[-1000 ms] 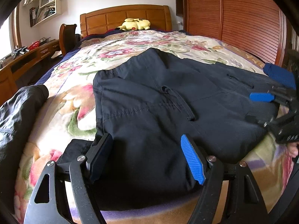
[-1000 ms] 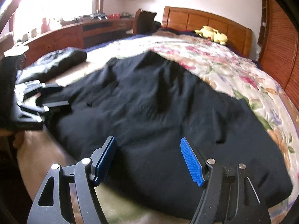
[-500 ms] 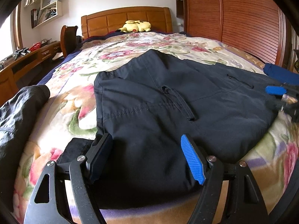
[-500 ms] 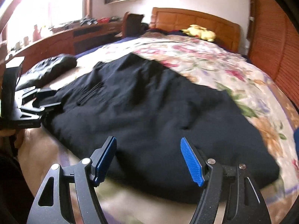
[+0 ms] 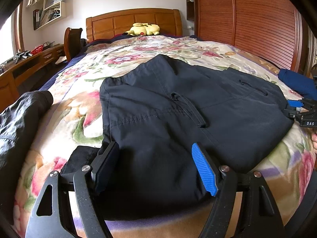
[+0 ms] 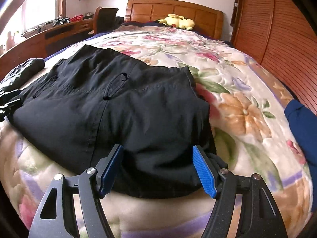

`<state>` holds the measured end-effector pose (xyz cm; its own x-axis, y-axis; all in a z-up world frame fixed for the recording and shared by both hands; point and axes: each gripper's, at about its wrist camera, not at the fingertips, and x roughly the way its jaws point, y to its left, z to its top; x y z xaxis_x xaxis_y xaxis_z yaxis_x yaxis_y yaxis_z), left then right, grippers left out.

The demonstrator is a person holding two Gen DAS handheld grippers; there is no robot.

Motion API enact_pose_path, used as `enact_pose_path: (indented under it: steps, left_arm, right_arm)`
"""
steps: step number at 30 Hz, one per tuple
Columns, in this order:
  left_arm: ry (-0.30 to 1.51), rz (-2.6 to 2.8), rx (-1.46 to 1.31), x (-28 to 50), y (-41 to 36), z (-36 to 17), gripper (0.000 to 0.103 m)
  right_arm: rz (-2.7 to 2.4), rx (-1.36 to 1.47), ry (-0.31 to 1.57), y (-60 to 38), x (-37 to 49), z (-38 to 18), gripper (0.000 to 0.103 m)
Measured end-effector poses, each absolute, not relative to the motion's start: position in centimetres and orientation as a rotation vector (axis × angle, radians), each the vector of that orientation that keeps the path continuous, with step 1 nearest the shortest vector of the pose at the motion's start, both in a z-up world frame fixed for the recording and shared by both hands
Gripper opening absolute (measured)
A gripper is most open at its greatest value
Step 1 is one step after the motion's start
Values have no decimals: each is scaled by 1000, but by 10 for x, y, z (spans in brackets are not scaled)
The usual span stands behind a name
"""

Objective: Fold large clothes

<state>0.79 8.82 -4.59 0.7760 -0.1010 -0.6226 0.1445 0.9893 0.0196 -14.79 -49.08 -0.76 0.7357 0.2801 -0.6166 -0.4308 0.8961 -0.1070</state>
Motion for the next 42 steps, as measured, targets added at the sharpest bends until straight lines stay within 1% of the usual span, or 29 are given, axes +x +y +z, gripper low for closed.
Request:
enact_pose_path:
  steps: [5,11,18,25,31,32,34,35,40,42]
  left_arm:
    - [655,-141,49,1,93,-40,76]
    - [624,-133,-2,-23,109,-34,76]
    - [637,-64,-44,-45,134,-41,76]
    - [651,-23,-78,-48,149,-48,76]
    - [666,-25,-77,-47,149,-52,76]
    - [667,-30,-81,-47,149,-53,75]
    - [670,-45,-92,-46,149,-53,69]
    - [672,-50,-96,-45,149,-53,68]
    - [678,-79,-114,-43,144,-55,53]
    - [685,-79,-109,-41,141,-56,53]
  right_arm:
    - [365,-274,624,-488,-149,-4,73]
    - [308,-292,530,-474,-170,7,73]
    - [311,-228,484,-463,-177,14,73]
    - [285,-209,456,-472,-184,18,73]
    - [241,-248,401,-479,-203,29,73]
    - [247,-249,399,-478,-205,29,73]
    - [288,-239,419,-474,-206,29,73]
    - [309,-232,431,-472,-206,28,73]
    - [418,-225,496,-449,-203,12,73]
    - [455,-236,526,-437,-200,3,73]
